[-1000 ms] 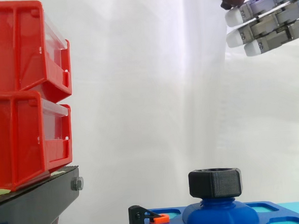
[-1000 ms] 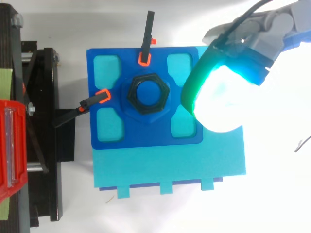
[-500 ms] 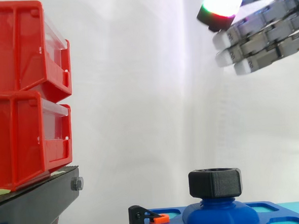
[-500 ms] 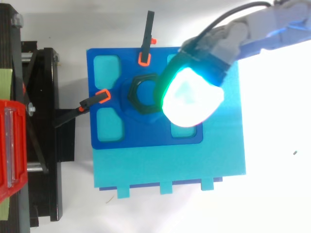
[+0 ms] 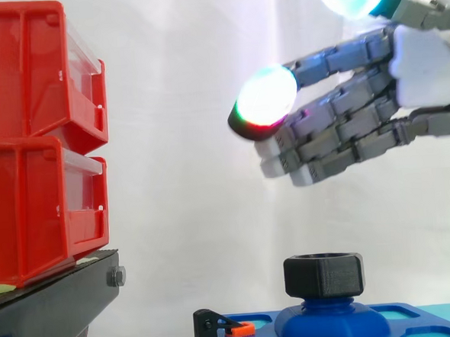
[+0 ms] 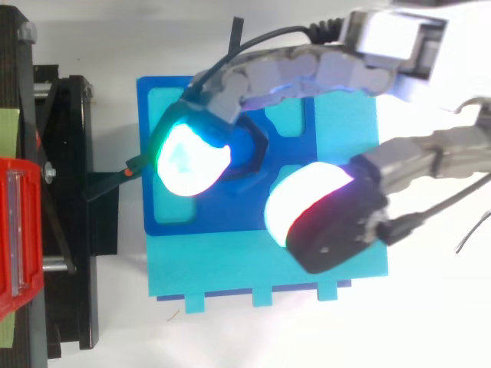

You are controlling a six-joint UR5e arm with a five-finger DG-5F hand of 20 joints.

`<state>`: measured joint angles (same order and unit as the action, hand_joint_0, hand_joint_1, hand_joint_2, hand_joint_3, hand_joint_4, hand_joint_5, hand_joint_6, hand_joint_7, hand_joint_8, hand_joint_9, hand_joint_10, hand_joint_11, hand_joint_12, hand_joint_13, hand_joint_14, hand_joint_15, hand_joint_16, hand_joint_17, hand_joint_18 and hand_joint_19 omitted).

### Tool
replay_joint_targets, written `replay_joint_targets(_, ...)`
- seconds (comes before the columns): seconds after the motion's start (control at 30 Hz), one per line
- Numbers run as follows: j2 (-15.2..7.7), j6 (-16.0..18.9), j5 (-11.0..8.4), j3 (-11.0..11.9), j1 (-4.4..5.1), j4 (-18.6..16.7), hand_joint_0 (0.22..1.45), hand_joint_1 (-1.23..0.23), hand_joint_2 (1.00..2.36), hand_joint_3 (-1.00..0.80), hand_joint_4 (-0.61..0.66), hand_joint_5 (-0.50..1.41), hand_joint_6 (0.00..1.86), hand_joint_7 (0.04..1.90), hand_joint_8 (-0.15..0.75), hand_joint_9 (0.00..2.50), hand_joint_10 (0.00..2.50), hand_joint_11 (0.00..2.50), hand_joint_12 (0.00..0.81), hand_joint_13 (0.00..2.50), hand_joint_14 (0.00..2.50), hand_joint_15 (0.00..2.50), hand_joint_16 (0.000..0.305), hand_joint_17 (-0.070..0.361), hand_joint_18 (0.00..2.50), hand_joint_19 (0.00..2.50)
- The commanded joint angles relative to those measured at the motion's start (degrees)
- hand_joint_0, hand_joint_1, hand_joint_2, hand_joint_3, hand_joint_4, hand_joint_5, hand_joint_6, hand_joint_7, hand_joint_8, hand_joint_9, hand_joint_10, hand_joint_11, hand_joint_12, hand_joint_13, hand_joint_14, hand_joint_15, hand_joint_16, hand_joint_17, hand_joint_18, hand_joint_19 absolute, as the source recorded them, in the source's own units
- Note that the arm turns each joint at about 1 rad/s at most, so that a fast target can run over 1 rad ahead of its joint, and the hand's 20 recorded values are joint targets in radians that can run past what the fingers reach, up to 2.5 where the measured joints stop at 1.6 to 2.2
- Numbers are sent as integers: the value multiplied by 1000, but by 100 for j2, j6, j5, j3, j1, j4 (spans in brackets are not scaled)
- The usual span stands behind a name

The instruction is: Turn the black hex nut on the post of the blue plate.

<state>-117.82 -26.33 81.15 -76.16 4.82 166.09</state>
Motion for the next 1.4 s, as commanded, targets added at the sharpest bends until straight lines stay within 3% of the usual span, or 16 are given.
replay_joint_targets(0.0,-224,-162,156,215,-25,169,465,-414,1000,-500,238,-195,502,766,299,481,0,0,408,279,1,0,58,129,214,183)
replay_joint_targets(0.07,-259,-232,235,294,-34,257,467,-415,1000,-500,239,-195,502,766,300,483,0,0,409,282,0,3,57,129,215,184)
replay_joint_targets(0.3,-285,-813,191,303,-34,283,469,-420,1000,-500,240,-194,503,769,302,494,0,0,410,297,0,7,57,129,241,187)
replay_joint_targets(0.7,-382,-1208,261,294,-51,433,474,-426,1000,-500,243,-194,502,779,303,504,1,0,409,345,0,27,57,129,310,201)
replay_joint_targets(0.8,-487,-1498,261,312,-51,450,475,-428,1000,-500,244,-193,502,780,303,507,2,0,409,370,2,27,57,128,346,218)
replay_joint_targets(1.03,-558,-1586,270,356,-78,494,480,-441,1000,-500,245,-192,503,783,304,506,0,5,408,420,0,44,57,129,410,235)
replay_joint_targets(1.23,-566,-1595,419,453,-139,608,484,-443,1000,-491,202,-214,503,785,297,486,0,14,404,432,0,58,57,128,419,252)
replay_joint_targets(1.37,-628,-1771,428,496,-183,635,485,-444,1001,-491,199,-217,503,788,295,481,0,12,406,441,0,56,57,127,432,256)
